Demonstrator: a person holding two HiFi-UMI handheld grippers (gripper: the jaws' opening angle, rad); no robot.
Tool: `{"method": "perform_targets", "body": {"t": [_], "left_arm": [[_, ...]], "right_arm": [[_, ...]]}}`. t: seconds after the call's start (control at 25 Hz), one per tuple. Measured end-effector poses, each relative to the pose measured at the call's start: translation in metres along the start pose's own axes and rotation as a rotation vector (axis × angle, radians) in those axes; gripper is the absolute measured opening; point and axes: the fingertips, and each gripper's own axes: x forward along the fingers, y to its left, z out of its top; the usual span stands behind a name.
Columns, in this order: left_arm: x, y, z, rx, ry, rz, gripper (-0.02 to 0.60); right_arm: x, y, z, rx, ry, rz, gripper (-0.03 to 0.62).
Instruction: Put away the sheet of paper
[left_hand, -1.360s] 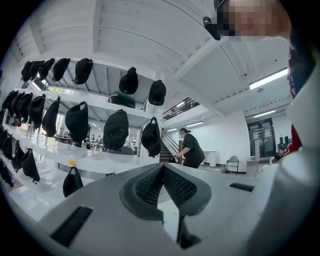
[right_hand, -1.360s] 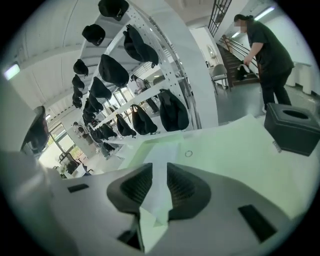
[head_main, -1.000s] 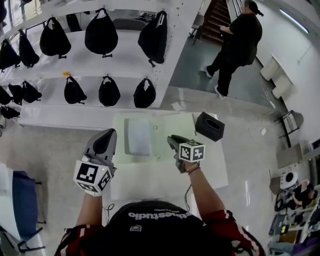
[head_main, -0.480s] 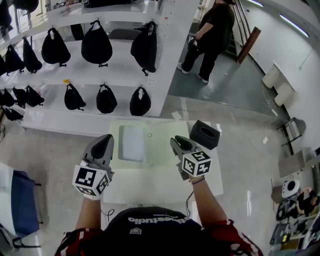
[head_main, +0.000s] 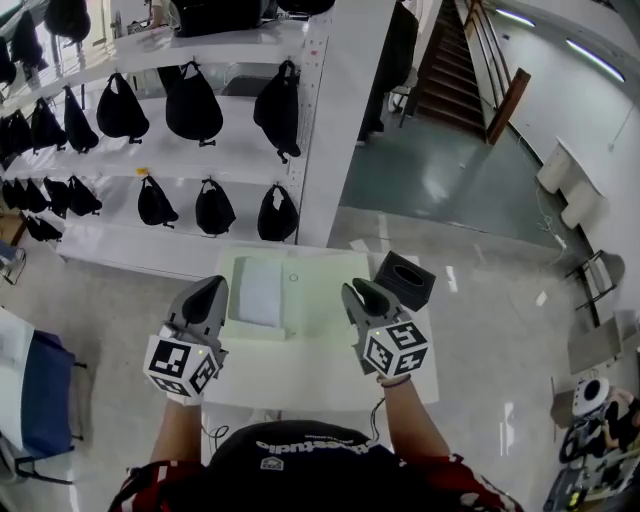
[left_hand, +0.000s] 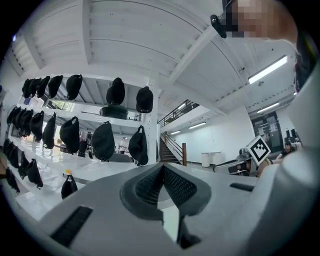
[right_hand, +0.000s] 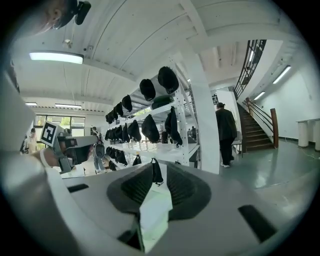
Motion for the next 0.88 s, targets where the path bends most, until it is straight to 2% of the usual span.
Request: {"method": "perform_targets", "body": {"t": [0.28, 0.48, 0.88], "left_arm": [[-0.012, -0.036, 0.014, 0.020, -0.017, 0.049, 0.003], [-0.019, -0.053, 0.019, 0.038, -0.021, 0.063, 0.003], [-0.024, -0.036, 0.029, 0.062, -0.041, 0.046, 0.003]], "right_arm": [[-0.033, 0.004, 0.023, -0.004, -0.065, 0.051, 0.089], [-0.049, 0.003, 0.031, -0.024, -0.089, 0.051, 0.087], [-0.049, 0.014, 0.039, -0.060, -0.113, -0.021, 0.078]]}}
